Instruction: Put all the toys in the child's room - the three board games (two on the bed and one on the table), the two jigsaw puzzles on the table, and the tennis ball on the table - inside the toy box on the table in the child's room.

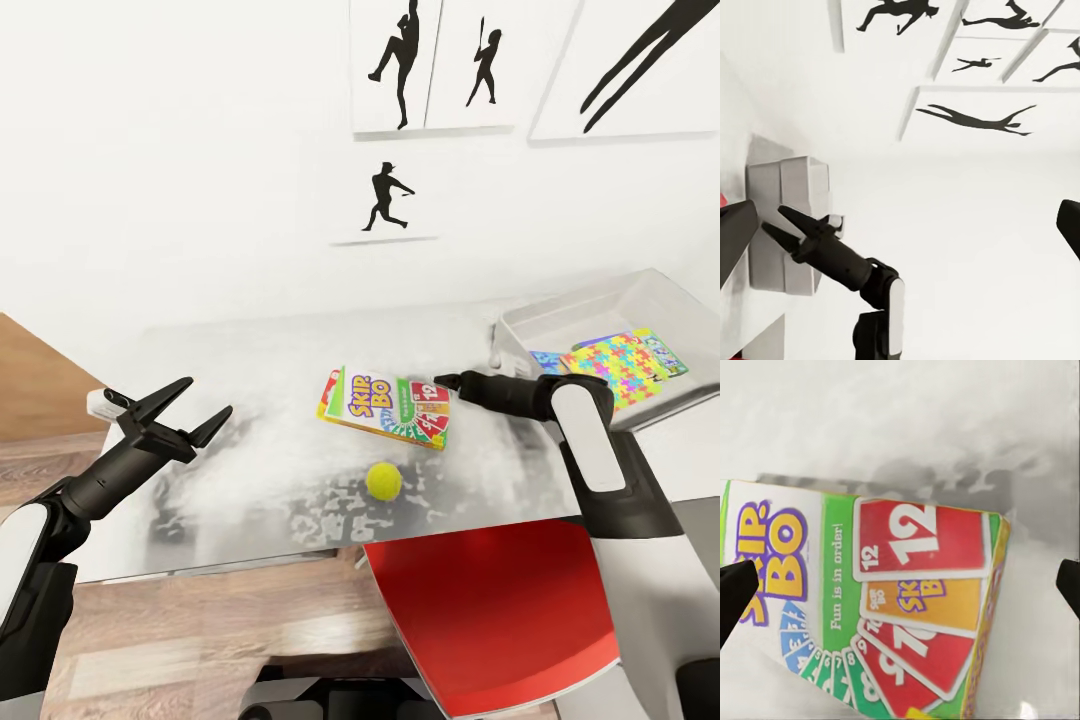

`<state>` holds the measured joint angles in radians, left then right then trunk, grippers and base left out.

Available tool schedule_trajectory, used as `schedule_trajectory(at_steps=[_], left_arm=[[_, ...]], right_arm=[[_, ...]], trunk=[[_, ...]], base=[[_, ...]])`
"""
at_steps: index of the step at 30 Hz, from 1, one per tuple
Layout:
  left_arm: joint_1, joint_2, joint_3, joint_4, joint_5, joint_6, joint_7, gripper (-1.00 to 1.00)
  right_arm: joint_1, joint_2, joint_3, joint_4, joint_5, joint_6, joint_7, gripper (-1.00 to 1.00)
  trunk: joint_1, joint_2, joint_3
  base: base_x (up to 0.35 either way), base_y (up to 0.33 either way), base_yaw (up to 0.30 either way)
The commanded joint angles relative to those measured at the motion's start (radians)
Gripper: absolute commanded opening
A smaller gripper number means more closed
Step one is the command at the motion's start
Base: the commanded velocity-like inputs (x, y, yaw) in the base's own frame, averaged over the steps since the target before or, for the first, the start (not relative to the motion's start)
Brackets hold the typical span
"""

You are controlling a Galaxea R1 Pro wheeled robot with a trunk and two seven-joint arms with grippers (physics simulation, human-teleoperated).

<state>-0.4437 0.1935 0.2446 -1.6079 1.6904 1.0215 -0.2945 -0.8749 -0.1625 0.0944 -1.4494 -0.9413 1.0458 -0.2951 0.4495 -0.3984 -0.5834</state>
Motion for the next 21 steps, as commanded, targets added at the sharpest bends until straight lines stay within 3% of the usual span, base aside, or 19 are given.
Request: schedule_trajectory(at_steps=[1,9,21], left_arm=[[0.0,0.0,0.001,0.0,-0.008,0.003,-0.008,1.0],[-0.001,0.0,0.001,0.0,-0.008,0.003,-0.006,1.0],[-0.001,0.0,0.001,0.0,-0.008,0.003,-0.006,1.0]], right_arm=[[0.002,-0.001,0.001,0.0,-0.011,0.001,-0.023,1.0],[0.013,-0.003,-0.001,0.004,-0.013,0.001,-0.064,1.0],[0.035,-0.002,0.0,0.004,-0.015,0.001,-0.072,1.0]], trunk=[[0.001,-0.002,-0.001],[0.001,-0.002,-0.001],[0.001,-0.002,-0.001]], base=[[0.0,0.0,0.0],[0.0,0.0,0.0],[0.0,0.0,0.0]])
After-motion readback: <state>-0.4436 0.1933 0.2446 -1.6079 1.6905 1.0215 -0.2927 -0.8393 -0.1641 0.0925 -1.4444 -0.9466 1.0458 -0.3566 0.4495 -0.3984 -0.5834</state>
